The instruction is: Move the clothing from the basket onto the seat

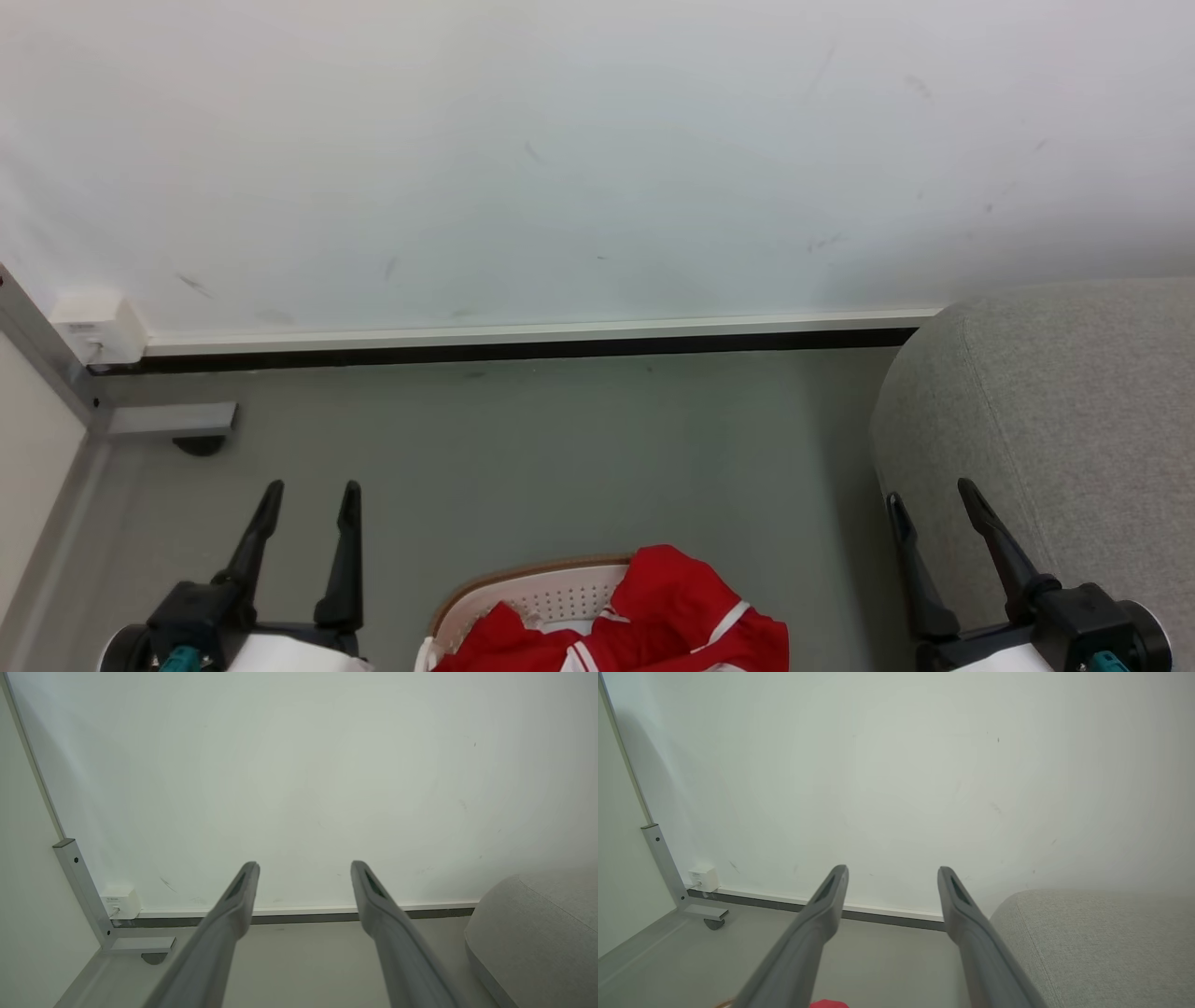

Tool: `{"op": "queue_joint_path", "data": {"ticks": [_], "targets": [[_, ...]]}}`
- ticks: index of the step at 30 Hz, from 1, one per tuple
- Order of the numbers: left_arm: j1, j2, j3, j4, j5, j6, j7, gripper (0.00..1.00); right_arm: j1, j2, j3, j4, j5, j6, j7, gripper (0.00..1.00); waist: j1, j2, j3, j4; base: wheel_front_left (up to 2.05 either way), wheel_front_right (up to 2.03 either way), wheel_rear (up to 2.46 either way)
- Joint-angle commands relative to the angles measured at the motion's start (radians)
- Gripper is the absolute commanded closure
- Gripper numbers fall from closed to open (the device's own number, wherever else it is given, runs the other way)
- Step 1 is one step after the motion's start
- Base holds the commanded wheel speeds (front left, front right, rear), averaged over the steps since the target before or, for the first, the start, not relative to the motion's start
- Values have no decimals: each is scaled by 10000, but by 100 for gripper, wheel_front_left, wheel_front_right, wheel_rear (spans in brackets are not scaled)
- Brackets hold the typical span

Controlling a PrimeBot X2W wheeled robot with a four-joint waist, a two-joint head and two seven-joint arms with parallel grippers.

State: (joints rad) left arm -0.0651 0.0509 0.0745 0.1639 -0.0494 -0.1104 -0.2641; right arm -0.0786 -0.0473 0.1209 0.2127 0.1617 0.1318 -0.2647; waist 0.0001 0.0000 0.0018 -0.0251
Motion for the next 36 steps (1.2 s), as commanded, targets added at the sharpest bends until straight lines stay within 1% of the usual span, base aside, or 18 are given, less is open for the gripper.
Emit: {"op": "queue_joint_path", "data": {"ticks": [1, 10, 17, 21, 27, 32, 36], "targets": [[-60, 32, 26, 46, 22, -15, -6, 0, -13, -56, -12, -42, 65, -21, 4, 0, -1, 0, 6, -33, 0, 0, 0], [-143, 23, -14, 248, -165, -29, -6, 0, -66, -51, -23, -115, 279, -21, 4, 0, -1, 0, 191, -360, 0, 0, 0], [-484, 16, -192, 775, -373, -77, -6, 0, -255, -48, 11, -341, 545, -21, 4, 0, -1, 0, 670, -821, 0, 0, 0], [-700, 13, -344, 1256, -640, -109, -6, 0, -372, -50, 50, -414, 652, -21, 6, 0, -1, 0, 881, -1208, 0, 0, 0], [-1068, 31, -631, 2407, -1115, -186, -6, 0, -545, -43, 31, -610, 724, -21, 6, 0, -1, 0, 1281, -1840, 0, 0, 0], [-1672, 330, -1019, 3682, -1249, -209, -6, 0, -719, -45, 47, -818, 837, -21, 6, 0, -1, 0, 1796, -2331, 0, 0, 0], [-2270, 644, -1606, 4697, -1373, -208, 21, 0, -895, -47, -3, -1090, 1100, -21, 6, 0, -1, 0, 2310, -2681, 0, 0, 0]]}}
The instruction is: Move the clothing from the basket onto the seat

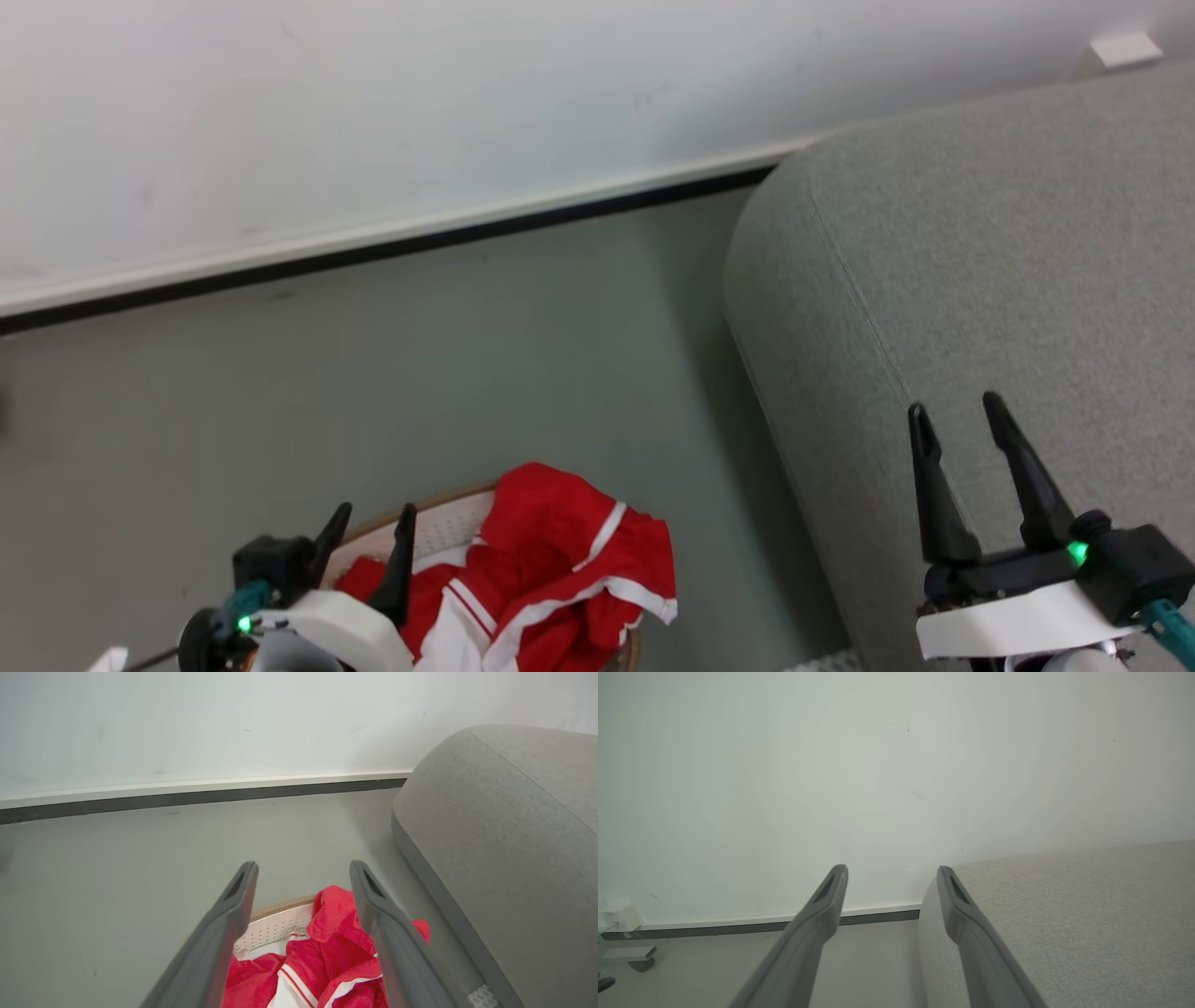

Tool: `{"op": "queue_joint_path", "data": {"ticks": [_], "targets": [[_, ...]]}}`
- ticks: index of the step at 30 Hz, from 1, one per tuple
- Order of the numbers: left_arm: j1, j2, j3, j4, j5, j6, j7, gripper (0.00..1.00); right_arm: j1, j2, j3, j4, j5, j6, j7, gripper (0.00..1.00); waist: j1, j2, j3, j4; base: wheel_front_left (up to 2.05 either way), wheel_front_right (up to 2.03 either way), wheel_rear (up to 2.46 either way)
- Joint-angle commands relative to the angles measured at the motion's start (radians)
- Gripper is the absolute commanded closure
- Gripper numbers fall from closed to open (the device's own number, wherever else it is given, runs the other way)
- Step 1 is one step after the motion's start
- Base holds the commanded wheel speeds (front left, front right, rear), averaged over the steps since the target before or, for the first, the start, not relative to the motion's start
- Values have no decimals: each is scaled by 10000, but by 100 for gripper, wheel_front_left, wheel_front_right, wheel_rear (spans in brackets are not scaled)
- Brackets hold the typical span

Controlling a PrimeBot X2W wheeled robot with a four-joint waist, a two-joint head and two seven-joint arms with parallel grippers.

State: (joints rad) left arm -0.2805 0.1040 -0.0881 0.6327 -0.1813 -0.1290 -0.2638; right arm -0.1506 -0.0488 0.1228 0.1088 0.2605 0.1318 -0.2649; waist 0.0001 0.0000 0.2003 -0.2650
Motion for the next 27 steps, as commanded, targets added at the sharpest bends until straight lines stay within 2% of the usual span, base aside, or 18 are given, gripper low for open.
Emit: {"op": "queue_joint_path", "data": {"ticks": [1, 13, 27], "targets": [[-282, 209, -97, 224, -131, -23, 39, 0, -211, -30, -32, -130, 190, -21, 8, 0, -1, 0, 485, -369, 0, 0, 0], [-2140, 1411, -2159, 2591, -783, -6, 1137, 0, -681, -24, -191, -1244, 983, -21, 8, 0, -1, 0, 2399, -1128, 0, 0, 0], [-3714, 2441, -3959, 4694, -1402, -7, 2177, 0, -1353, -22, -254, -2253, 1474, -21, 8, 0, -1, 0, 4573, -1754, 0, 0, 0]]}}
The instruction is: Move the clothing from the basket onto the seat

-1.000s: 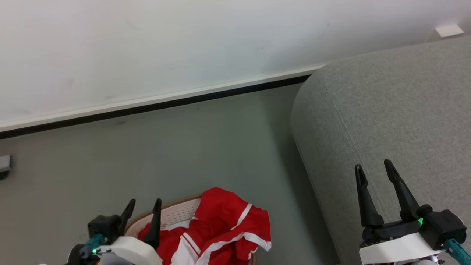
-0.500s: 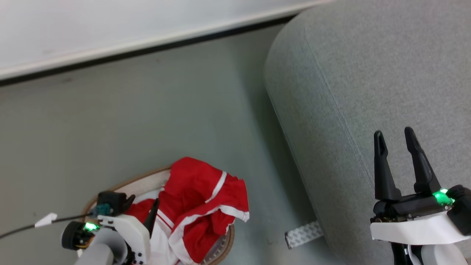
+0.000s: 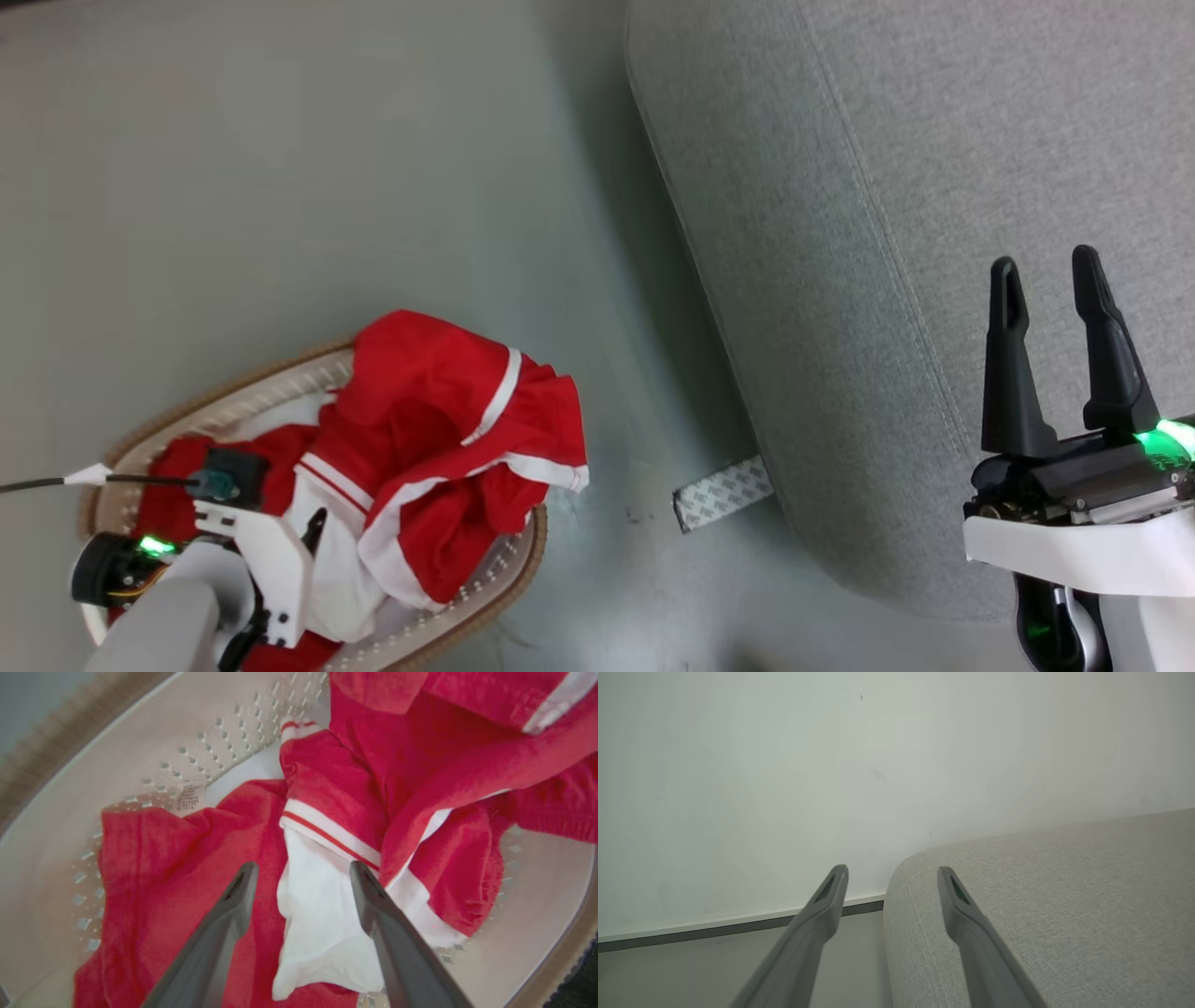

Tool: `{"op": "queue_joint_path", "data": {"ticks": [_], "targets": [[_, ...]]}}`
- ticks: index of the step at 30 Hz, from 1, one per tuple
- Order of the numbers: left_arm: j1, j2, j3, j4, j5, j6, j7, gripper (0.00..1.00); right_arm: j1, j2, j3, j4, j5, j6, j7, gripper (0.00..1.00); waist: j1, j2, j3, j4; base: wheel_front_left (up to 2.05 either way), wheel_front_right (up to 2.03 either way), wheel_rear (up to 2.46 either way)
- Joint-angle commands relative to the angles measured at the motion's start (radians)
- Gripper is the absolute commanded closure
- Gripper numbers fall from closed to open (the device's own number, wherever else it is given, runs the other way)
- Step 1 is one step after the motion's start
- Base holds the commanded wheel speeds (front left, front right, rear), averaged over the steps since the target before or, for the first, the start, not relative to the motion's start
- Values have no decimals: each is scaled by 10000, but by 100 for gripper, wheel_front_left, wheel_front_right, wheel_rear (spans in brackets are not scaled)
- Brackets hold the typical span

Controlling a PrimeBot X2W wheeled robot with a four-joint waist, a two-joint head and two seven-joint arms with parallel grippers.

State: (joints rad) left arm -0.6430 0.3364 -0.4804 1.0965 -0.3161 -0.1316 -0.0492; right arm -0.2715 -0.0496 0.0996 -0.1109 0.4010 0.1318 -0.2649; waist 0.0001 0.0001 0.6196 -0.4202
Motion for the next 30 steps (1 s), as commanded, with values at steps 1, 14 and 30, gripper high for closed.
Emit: {"op": "queue_joint_path", "data": {"ticks": [1, 14, 30], "targets": [[-180, 203, -172, 162, -59, 20, 100, 0, -163, -13, -19, -103, 101, -21, 8, 0, -1, -1, 509, -248, 0, 0, 0], [-698, 771, -1679, 802, 68, 19, 447, 0, -93, -13, 181, -319, 643, -21, 8, 0, -1, -1, 1360, -759, 0, 0, 0], [-548, 640, -2932, 489, -1141, 19, 182, 100, -138, -14, 142, 8, 466, -21, 6, 0, -1, -1, 877, -575, 0, 0, 0]]}}
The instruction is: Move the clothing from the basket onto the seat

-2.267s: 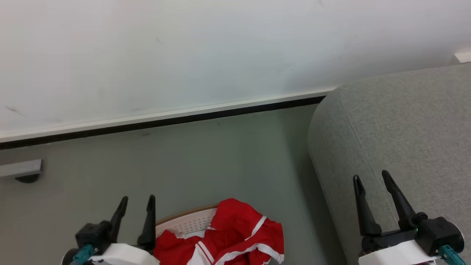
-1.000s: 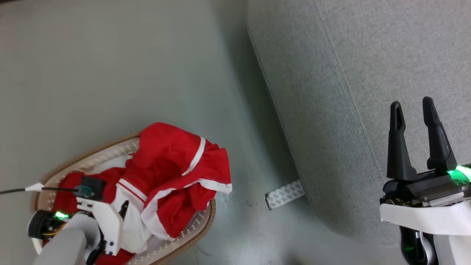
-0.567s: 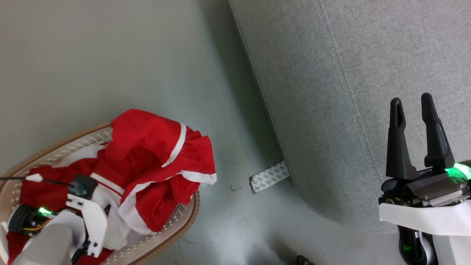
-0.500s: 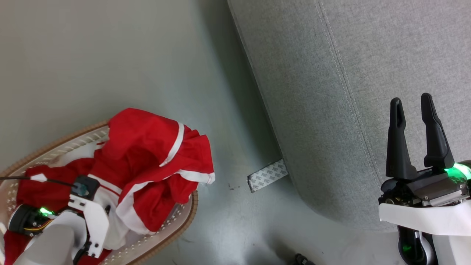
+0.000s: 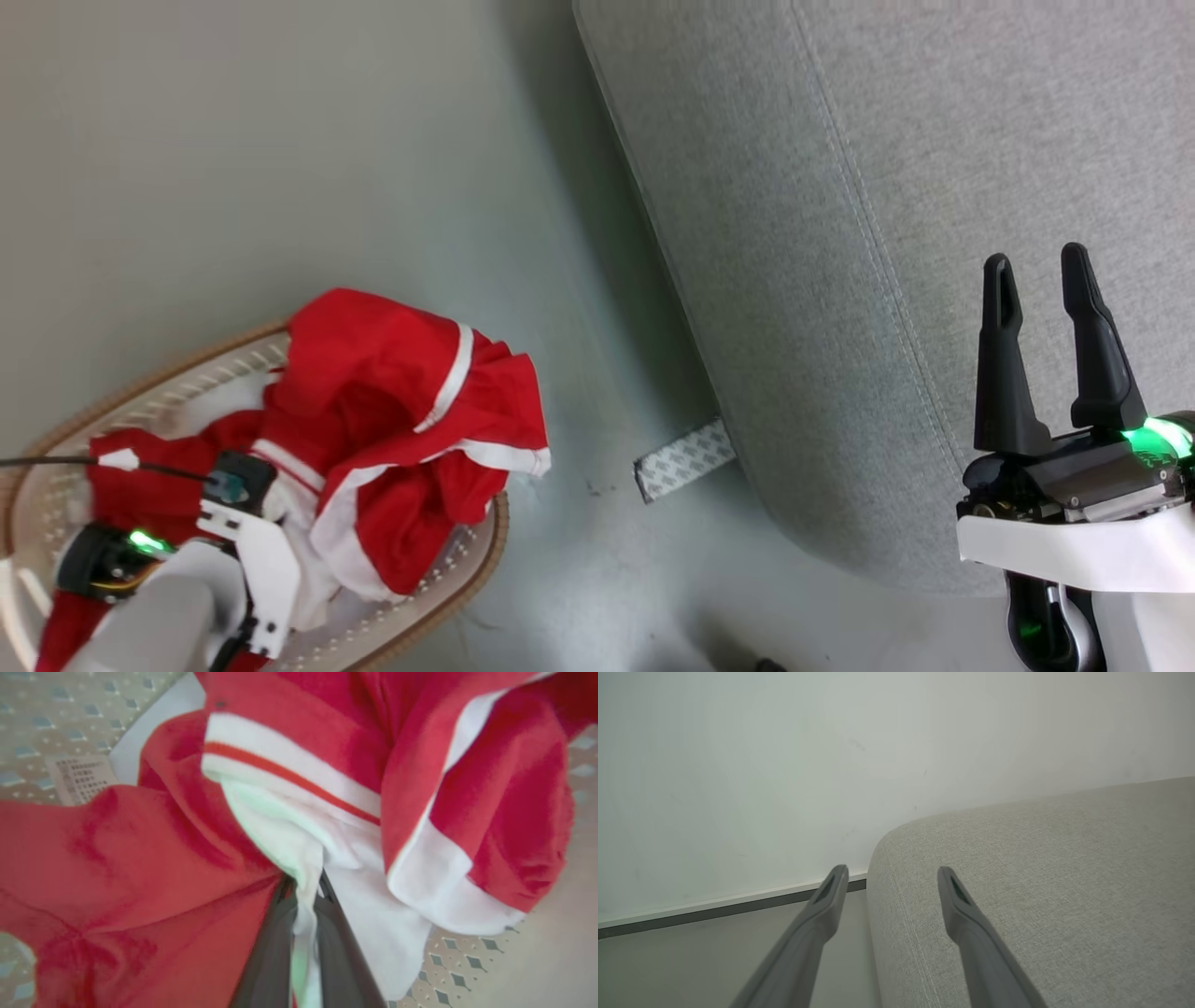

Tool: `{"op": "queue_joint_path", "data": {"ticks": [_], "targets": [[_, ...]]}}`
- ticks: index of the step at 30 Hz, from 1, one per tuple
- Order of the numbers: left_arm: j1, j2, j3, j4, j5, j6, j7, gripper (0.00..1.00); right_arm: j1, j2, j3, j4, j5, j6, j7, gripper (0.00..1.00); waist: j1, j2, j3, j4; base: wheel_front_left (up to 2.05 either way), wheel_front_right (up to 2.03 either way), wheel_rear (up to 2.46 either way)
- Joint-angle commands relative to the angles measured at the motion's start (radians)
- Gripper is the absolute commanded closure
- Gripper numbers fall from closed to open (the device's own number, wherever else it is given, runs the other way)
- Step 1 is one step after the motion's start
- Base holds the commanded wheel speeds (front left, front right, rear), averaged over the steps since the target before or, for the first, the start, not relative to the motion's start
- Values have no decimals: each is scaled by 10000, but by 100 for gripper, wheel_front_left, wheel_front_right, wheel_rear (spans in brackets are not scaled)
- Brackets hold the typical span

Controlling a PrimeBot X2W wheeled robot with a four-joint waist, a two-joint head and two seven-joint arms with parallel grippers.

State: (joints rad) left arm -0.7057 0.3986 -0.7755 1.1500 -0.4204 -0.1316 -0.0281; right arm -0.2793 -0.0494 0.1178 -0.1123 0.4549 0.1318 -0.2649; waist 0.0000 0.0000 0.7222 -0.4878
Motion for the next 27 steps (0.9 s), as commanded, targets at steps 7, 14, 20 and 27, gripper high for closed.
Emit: {"op": "queue_joint_path", "data": {"ticks": [7, 14, 20, 27], "targets": [[473, -635, -268, -228, -857, 19, -706, 100, -59, -19, -246, 388, -578, -21, 8, 0, 0, 0, -1659, 837, 0, 0, 0], [946, -1407, -770, -775, -1679, 19, -1651, 100, 225, -27, -443, 970, -1157, -21, 8, 0, 0, 0, -3458, 1904, 0, 0, 0], [1308, -1745, -1132, -1370, -2435, 19, -2172, 100, 500, -26, -484, 1422, -1471, -21, 8, 0, 0, 0, -4804, 2723, 0, 0, 0], [1545, -1785, -1242, -2232, -2934, 19, -2363, 100, 947, -26, -475, 1870, -1513, -21, 8, 0, 0, 0, -6150, 3443, 0, 0, 0]]}}
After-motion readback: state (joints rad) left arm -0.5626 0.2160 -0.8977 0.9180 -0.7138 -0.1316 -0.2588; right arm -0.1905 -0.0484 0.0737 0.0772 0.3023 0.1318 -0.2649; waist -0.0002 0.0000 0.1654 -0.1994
